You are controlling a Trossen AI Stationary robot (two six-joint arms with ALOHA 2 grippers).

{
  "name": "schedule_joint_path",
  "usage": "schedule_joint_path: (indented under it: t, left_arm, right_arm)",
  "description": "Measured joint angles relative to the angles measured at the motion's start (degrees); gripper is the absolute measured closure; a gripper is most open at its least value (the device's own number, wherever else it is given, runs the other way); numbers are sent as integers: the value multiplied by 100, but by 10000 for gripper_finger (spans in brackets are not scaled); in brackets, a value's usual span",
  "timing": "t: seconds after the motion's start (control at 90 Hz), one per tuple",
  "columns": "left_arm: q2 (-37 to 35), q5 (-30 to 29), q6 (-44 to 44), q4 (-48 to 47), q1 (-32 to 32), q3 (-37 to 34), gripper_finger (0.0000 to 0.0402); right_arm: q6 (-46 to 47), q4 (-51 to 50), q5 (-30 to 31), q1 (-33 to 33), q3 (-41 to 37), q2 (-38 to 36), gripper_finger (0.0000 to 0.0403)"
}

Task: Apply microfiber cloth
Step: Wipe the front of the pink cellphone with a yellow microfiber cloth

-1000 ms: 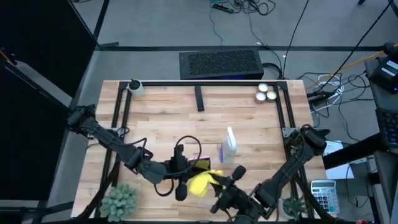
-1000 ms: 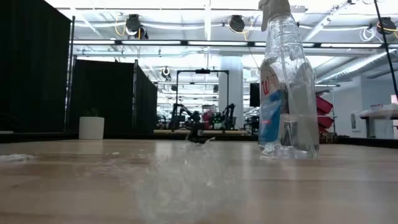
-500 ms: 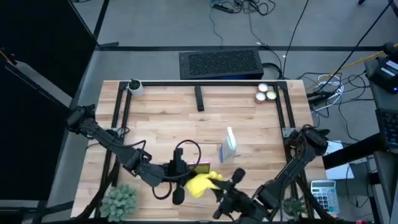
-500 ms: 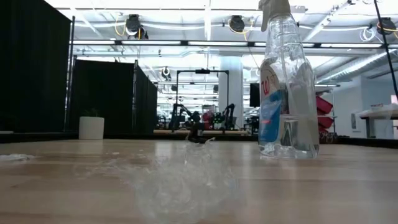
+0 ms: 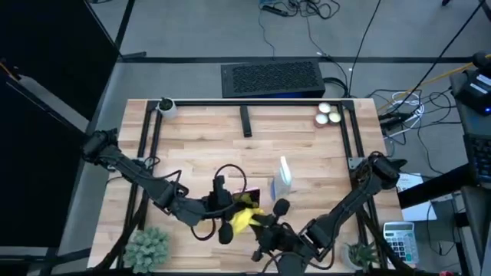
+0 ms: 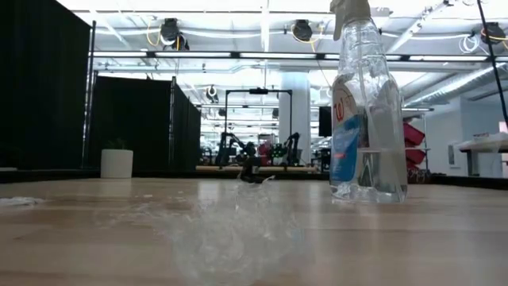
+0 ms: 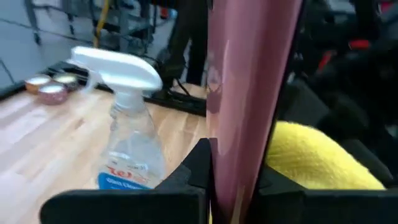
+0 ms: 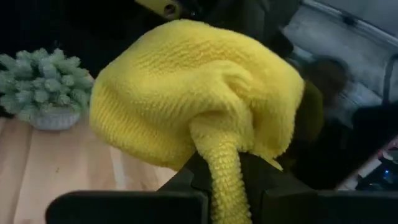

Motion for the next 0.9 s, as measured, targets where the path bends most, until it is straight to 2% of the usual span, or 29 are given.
schedule_joint_path:
  t: [0.067, 0.133, 0.344, 0.5, 0.589, 0.778, 0.9]
  left_arm:
    - [0, 9, 38, 86, 0, 7, 393]
    - [4, 6, 120, 35, -2, 7, 393]
    - [4, -55, 105, -129, -168, 28, 393]
    - [-2, 55, -172, -716, -240, 28, 393]
    - [6, 120, -291, -953, -258, 28, 393]
    - [4, 139, -324, -886, -247, 28, 393]
    - [93, 46, -388, -905, -240, 26, 393]
  right_arm:
    - [-183, 74, -145, -14, 2, -1, 387]
    - [-205, -93, -5, -10, 2, -2, 387]
    - [-497, -750, 1106, 338, 0, -84, 387]
    - [-710, -840, 2098, 553, -4, -281, 387]
    - [-584, -648, 1946, 597, -2, -401, 387]
    - [-363, -580, 746, 465, -2, -372, 387]
    - [-425, -571, 626, 265, 0, -370, 387]
